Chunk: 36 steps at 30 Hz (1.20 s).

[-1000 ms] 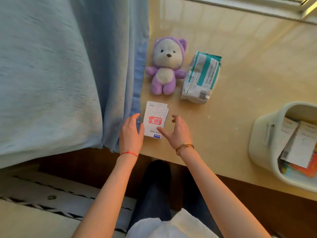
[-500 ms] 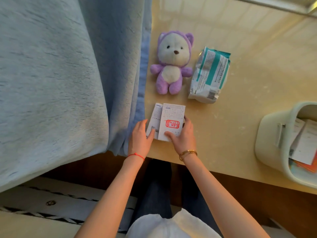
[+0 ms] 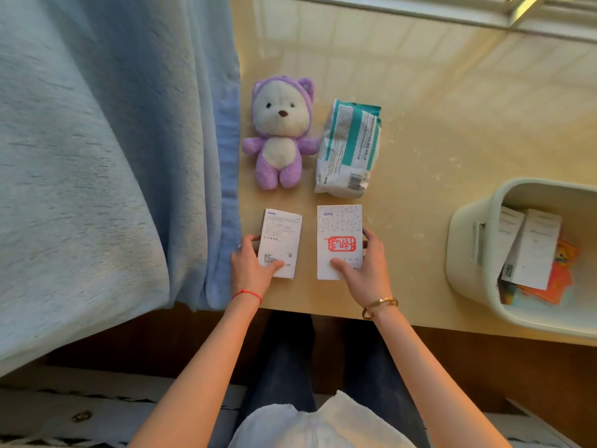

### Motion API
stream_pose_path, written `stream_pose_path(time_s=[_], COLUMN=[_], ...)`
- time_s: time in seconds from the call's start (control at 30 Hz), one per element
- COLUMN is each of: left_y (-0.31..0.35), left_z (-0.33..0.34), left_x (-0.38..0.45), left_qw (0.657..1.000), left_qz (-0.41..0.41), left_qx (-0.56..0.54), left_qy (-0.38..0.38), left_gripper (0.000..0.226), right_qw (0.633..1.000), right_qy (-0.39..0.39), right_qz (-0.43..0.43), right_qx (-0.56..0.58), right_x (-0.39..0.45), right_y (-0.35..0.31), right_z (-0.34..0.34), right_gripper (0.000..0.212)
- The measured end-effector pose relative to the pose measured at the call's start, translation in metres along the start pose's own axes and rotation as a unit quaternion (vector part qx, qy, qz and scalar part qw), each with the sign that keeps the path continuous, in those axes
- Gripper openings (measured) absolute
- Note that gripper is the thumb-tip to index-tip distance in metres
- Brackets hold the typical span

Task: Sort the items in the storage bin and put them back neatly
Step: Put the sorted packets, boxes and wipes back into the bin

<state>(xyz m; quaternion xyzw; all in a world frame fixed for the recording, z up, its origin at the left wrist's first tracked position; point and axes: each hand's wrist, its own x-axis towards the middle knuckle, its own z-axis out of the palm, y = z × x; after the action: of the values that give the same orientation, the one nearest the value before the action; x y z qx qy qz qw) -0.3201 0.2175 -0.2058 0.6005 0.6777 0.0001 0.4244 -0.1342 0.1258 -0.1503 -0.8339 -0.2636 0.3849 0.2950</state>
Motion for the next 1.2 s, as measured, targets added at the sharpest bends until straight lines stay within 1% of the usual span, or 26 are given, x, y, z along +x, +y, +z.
stream_pose_path(time_s=[0.1,0.13,0.23,0.37,0.53,0.7,0.8,0.9,0.97,1.07,1.13,1.2], left_y=[0.013,0.023,0.058,0.115,0.19,0.252,0.274,0.287,0.29,0.294,0.295,0.293], left_z=[0.004,0.005,0.012,0.033,0.081,0.145,0.188,0.233,0.253,0.278,0.288,0.294], left_x=[-0.012,-0.019,-0.044,-0.085,-0.142,-0.184,-0.193,-0.194,-0.189,-0.183,-0.178,-0.173], left_qw=[1.0,1.0,0.998,0.992,0.981,0.97,0.97,0.974,0.978,0.983,0.983,0.984], left_qz=[-0.004,0.004,0.041,0.076,0.112,0.171,0.198,0.206,0.196,0.181,0.166,0.146], left_qx=[-0.02,-0.028,-0.056,-0.104,-0.156,-0.169,-0.135,-0.09,-0.06,0.025,0.076,0.105], left_qy=[0.009,0.011,0.012,0.019,-0.004,-0.025,-0.026,-0.027,-0.031,-0.011,0.001,0.002], left_gripper=[0.083,0.082,0.07,0.068,0.069,0.073,0.074,0.072,0.069,0.066,0.066,0.065], right_qw=[1.0,0.999,0.998,0.996,0.99,0.982,0.981,0.983,0.985,0.989,0.991,0.992], right_qy=[0.011,0.017,0.039,0.072,0.122,0.168,0.177,0.173,0.165,0.146,0.129,0.116], right_qz=[-0.003,-0.005,-0.01,-0.015,-0.005,0.025,0.033,0.037,0.034,0.031,0.039,0.038], right_qx=[0.021,0.027,0.04,0.045,0.068,0.079,0.066,0.05,0.034,0.017,0.002,-0.017], right_x=[-0.003,-0.004,-0.007,-0.013,-0.021,-0.012,0.003,0.021,0.031,0.046,0.053,0.057], right_y=[0.005,0.008,0.021,0.048,0.087,0.136,0.161,0.178,0.185,0.2,0.206,0.21], right_z=[-0.022,-0.031,-0.063,-0.121,-0.209,-0.29,-0.32,-0.332,-0.33,-0.328,-0.326,-0.325], right_gripper=[0.078,0.078,0.08,0.082,0.078,0.076,0.077,0.079,0.079,0.078,0.076,0.074])
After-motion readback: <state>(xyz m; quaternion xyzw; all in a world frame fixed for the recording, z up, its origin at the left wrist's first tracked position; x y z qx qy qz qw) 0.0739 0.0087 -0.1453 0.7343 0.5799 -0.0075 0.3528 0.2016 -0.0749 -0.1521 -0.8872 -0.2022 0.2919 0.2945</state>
